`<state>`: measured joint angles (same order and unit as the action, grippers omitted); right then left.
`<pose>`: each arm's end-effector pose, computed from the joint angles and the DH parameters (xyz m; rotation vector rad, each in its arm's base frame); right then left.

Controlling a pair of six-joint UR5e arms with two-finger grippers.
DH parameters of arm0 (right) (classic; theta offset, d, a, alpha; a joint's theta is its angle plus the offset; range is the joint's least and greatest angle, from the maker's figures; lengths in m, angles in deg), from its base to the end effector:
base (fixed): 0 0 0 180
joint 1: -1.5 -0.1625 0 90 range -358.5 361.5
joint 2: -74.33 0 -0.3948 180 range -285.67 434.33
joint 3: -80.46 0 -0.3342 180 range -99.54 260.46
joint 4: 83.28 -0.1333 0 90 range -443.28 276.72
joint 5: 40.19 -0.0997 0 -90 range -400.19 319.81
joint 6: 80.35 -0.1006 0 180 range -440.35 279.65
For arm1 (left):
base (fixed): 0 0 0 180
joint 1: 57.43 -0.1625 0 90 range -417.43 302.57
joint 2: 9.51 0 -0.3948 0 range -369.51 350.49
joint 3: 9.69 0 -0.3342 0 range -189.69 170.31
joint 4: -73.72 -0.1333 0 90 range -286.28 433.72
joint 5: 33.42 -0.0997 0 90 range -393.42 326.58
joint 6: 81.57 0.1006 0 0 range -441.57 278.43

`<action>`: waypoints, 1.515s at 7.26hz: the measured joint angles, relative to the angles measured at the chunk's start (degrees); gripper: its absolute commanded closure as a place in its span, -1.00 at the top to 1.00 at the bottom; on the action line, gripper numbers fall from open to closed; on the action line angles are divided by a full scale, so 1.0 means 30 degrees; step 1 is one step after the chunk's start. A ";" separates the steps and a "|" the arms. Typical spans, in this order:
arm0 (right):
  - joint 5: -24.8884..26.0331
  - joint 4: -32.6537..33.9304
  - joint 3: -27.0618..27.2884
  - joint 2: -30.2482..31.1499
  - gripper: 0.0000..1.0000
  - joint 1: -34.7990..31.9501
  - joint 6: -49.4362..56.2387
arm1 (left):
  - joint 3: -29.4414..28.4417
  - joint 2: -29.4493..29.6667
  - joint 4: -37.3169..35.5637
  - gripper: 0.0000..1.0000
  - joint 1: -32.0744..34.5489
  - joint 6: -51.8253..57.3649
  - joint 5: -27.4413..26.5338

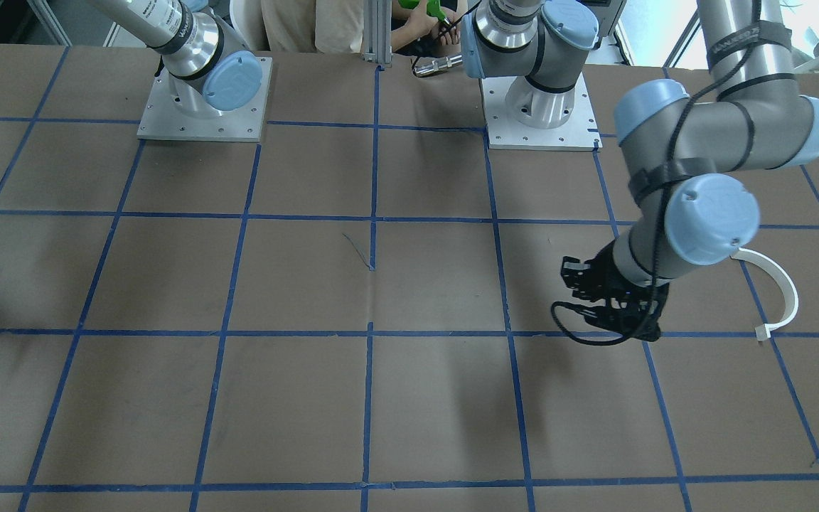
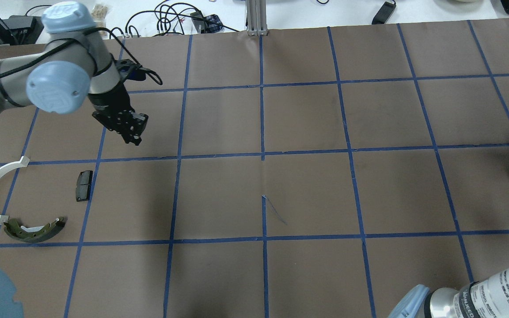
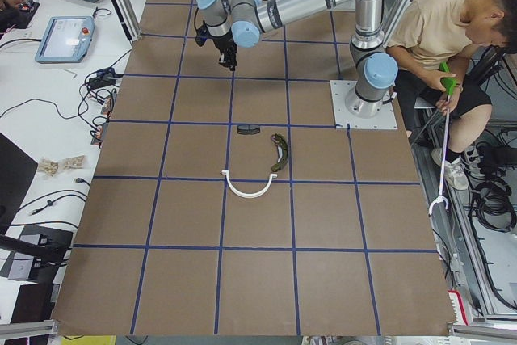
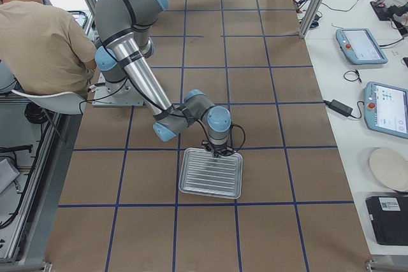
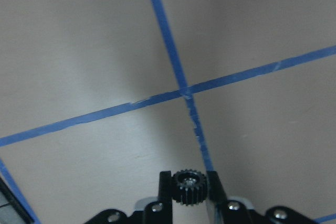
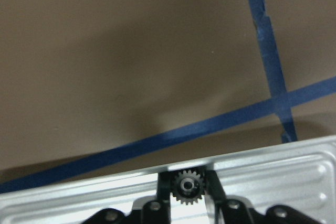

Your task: Place bearing gear from tray to pile

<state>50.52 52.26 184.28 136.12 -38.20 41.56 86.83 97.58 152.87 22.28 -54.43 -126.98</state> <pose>-0.3315 -0.4469 0.1924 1.8012 -2.4979 -0.0126 -0.0362 -0.5120 0.2861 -0.4660 -3.0729 -0.3601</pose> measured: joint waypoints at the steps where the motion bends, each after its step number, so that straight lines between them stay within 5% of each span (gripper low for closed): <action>1: 0.0272 -0.0085 -0.0048 0.0260 -0.96 -0.0194 -0.0790 | 0.0737 -0.0081 -0.0521 -1.00 -0.1506 0.1939 -0.0743; 6: 0.0391 -0.2362 0.0572 0.3631 -0.98 -0.4094 -0.8705 | 0.3864 0.0204 -0.7318 -0.98 -0.7315 1.0060 -0.1529; 7: 0.0291 -0.2493 0.0996 0.3909 -0.98 -0.5863 -1.1636 | 0.4282 0.0309 -0.7823 -0.33 -0.7680 1.0568 -0.1530; 8: 0.0243 -0.2542 0.1261 0.4111 -0.97 -0.7779 -1.4949 | 0.4701 0.0313 -0.8030 0.99 -0.7838 1.0749 -0.1533; 11: 0.0233 -0.2561 0.1327 0.4667 -0.93 -1.4799 -2.6557 | 0.5011 0.0052 -0.7871 1.00 -0.7901 1.0896 -0.2341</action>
<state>51.22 44.57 188.26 150.12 -82.60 -38.11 101.87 97.74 129.26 -1.43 -21.75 -134.00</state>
